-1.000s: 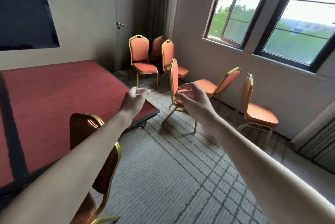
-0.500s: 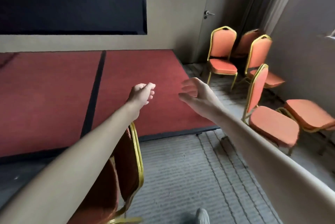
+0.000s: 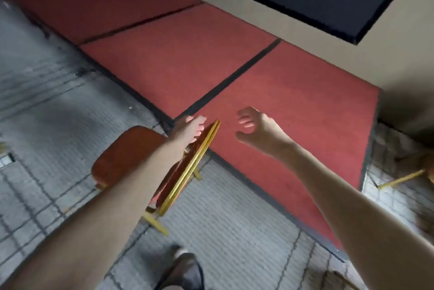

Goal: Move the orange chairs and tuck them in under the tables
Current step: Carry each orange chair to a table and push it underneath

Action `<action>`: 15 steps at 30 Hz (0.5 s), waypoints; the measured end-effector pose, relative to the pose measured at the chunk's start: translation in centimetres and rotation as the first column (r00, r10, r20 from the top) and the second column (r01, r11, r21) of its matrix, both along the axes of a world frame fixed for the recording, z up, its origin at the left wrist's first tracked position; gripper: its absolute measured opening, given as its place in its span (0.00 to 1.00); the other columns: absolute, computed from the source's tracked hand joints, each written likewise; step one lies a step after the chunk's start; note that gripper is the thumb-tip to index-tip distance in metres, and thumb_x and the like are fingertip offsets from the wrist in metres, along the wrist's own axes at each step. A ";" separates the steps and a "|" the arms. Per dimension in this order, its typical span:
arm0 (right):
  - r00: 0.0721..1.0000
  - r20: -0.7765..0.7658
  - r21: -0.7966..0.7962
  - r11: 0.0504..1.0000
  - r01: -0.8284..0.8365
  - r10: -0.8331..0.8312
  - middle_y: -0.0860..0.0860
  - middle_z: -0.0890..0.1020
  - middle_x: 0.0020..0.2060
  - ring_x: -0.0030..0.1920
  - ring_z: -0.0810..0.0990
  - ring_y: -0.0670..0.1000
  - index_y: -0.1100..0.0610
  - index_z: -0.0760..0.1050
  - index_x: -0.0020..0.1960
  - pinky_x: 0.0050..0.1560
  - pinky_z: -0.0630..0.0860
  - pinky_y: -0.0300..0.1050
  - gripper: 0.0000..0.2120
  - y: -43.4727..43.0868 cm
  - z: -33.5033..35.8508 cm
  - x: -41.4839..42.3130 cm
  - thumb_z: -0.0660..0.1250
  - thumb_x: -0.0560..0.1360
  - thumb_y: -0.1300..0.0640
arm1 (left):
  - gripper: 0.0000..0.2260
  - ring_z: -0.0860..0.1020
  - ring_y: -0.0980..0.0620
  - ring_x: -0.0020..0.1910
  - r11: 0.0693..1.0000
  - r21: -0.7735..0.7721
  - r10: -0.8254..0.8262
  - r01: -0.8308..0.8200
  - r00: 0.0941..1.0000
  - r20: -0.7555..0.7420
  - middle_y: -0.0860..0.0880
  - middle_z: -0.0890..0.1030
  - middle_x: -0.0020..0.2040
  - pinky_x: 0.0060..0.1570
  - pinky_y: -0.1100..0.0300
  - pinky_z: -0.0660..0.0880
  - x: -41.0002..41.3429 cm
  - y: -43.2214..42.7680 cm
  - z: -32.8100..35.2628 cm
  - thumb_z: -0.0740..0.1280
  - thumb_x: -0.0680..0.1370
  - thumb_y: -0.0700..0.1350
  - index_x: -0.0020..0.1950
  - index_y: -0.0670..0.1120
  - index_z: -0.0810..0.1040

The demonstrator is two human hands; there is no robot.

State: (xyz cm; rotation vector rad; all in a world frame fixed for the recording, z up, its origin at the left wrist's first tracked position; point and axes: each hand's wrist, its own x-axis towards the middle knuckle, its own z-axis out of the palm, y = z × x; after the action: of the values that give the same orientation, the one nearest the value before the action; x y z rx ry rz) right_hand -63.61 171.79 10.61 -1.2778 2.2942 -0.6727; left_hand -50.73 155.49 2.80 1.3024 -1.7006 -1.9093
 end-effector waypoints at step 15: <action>0.819 0.150 0.370 0.737 -0.566 0.553 0.47 0.73 0.70 0.69 0.71 0.48 0.52 0.67 0.74 0.65 0.70 0.44 0.31 -9.7 -10.2 -4.3 0.74 0.74 0.51 | 0.12 0.81 0.47 0.48 0.929 0.162 0.318 -0.332 0.942 0.108 0.45 0.84 0.45 0.55 0.54 0.77 -0.7 0.8 -10.2 0.66 0.79 0.50 0.51 0.41 0.81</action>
State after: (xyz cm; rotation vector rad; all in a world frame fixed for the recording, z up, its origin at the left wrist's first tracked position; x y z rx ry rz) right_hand -67.88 162.13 0.45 -1.6107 1.7335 -0.0018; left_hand -51.46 156.33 -7.39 1.6317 -1.2673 -1.8635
